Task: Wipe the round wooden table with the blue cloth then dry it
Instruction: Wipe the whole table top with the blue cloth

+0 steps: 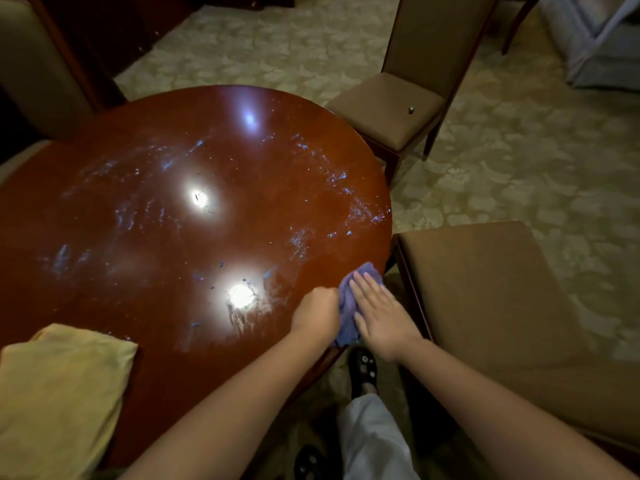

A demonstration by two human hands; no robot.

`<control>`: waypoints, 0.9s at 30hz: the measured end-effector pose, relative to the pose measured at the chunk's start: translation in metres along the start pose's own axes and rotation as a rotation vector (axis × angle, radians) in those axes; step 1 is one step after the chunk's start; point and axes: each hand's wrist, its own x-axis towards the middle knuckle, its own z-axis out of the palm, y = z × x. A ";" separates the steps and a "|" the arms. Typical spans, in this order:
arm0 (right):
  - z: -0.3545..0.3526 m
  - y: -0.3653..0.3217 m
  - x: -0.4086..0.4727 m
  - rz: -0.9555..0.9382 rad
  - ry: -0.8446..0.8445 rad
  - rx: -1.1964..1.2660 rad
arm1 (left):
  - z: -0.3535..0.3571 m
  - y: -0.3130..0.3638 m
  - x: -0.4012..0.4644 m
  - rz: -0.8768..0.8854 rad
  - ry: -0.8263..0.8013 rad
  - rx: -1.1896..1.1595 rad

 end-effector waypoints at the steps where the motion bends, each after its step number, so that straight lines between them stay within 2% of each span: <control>1: -0.006 0.003 0.006 0.015 0.020 -0.021 | 0.000 0.002 0.002 -0.006 0.007 0.001; 5: -0.014 0.008 0.024 0.031 0.017 0.034 | -0.008 0.011 0.021 -0.052 0.012 0.000; 9: -0.005 0.000 0.000 0.021 0.003 0.102 | -0.005 0.014 0.009 0.017 -0.079 0.092; 11: -0.002 0.007 0.001 -0.029 -0.008 0.020 | -0.005 0.014 0.004 0.069 -0.088 0.136; 14: -0.011 0.012 0.012 -0.007 0.002 0.024 | -0.016 0.012 0.015 0.056 -0.091 0.089; 18: 0.008 -0.020 -0.008 0.068 0.082 0.195 | -0.022 0.012 0.008 0.089 -0.171 0.169; 20: 0.016 -0.032 -0.023 0.046 0.037 0.207 | -0.016 0.009 -0.003 0.086 -0.216 0.218; 23: 0.011 -0.017 -0.008 -0.002 0.041 0.105 | -0.018 0.005 -0.004 0.040 -0.169 0.156; 24: 0.002 -0.014 -0.001 0.001 -0.010 0.100 | -0.020 0.005 0.000 0.021 -0.130 0.118; 27: 0.001 -0.013 0.011 0.025 0.026 0.098 | -0.025 0.005 0.006 0.014 -0.041 0.069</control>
